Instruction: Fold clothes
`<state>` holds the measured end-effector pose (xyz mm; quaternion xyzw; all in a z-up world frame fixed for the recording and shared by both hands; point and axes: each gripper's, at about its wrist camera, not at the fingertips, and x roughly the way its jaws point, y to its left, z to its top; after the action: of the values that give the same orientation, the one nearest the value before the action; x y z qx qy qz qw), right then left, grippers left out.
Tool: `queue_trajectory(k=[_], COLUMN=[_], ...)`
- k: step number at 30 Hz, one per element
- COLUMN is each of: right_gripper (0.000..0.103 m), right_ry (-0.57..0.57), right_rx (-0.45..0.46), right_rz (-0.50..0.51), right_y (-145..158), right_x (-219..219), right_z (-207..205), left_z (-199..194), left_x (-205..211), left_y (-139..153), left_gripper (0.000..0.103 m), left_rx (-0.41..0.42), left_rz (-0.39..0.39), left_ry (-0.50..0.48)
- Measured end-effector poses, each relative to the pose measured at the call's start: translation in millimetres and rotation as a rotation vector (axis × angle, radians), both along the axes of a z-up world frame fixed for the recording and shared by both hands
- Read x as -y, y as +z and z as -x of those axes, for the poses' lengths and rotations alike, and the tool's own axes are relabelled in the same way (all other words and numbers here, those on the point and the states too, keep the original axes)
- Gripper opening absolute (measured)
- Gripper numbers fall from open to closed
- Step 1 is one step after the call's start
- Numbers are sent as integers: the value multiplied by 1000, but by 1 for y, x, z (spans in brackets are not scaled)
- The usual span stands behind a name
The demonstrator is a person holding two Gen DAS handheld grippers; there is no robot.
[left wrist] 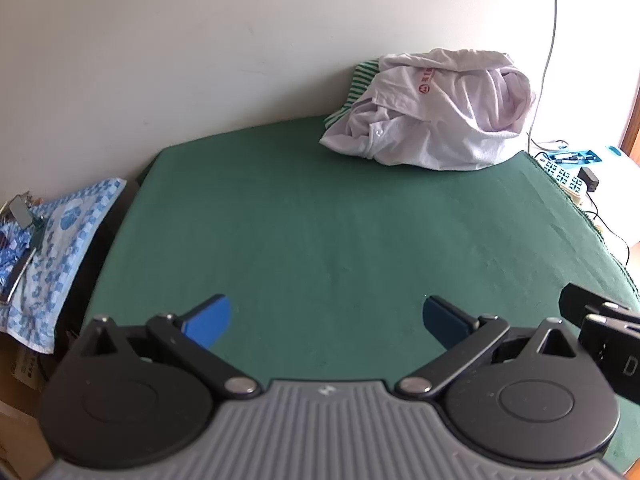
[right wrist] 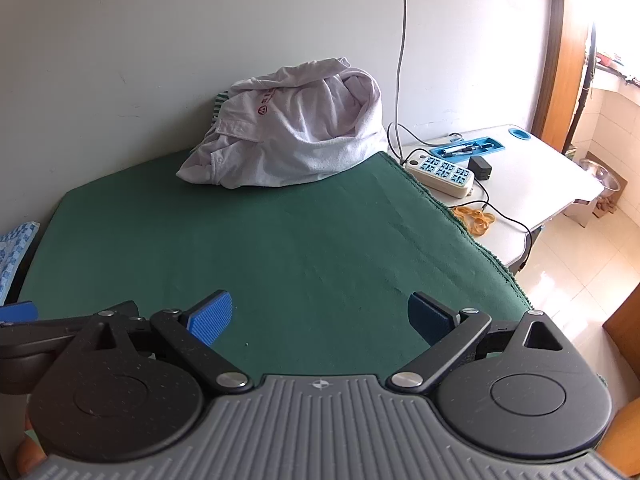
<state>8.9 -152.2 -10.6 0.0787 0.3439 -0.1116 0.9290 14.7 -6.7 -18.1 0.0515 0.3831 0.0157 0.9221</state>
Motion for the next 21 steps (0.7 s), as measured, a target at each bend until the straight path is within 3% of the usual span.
queue_trajectory(k=[21], right_gripper=[97], right_ry=[-5], right_rx=[0], right_rz=[15], right_y=[-2], right_x=[-6], right_z=[-3], left_z=[-5], left_x=[-5], left_y=[-4], left_gripper=[103], left_rx=[-12], left_rz=[10], left_ry=[-12])
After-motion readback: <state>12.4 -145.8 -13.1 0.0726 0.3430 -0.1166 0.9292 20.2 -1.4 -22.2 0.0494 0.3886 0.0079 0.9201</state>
